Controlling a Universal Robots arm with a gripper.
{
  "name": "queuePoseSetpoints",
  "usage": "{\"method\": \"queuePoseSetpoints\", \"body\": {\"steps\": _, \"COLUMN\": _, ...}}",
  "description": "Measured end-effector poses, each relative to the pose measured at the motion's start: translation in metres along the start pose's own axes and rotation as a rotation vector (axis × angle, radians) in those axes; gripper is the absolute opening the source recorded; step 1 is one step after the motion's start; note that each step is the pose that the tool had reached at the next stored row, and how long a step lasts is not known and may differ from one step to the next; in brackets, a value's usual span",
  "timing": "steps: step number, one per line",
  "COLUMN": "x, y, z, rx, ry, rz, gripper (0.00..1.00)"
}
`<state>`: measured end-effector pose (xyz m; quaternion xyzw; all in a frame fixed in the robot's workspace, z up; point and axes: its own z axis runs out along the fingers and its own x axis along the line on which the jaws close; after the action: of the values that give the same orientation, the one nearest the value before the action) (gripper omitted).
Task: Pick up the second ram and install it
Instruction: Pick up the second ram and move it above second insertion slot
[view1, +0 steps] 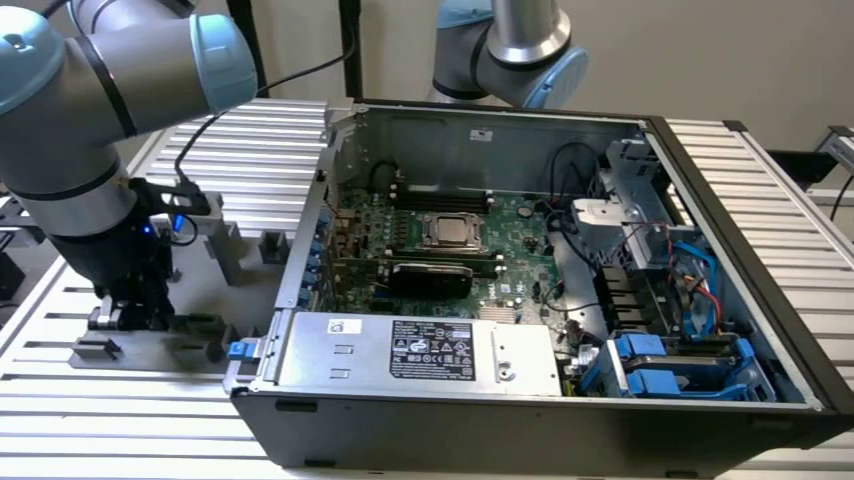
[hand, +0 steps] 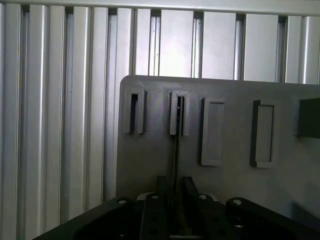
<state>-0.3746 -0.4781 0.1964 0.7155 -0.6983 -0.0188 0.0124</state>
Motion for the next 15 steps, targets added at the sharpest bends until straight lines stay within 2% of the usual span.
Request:
{"method": "queuePoseSetpoints", "body": {"steps": 11, "x": -0.0022, "y": -0.0001, "z": 0.0014, "rx": -0.0002, "ry": 0.0002, "rz": 0.0, "gripper": 0.27}}
{"method": "queuePoseSetpoints", "body": {"steps": 14, "x": -0.0023, "y": -0.0001, "z": 0.0017, "rx": -0.0003, "ry": 0.0003, "rz": 0.0, "gripper": 0.25}}
{"method": "queuePoseSetpoints", "body": {"steps": 15, "x": -0.0023, "y": -0.0001, "z": 0.0017, "rx": -0.0003, "ry": 0.0004, "rz": 0.0, "gripper": 0.18}}
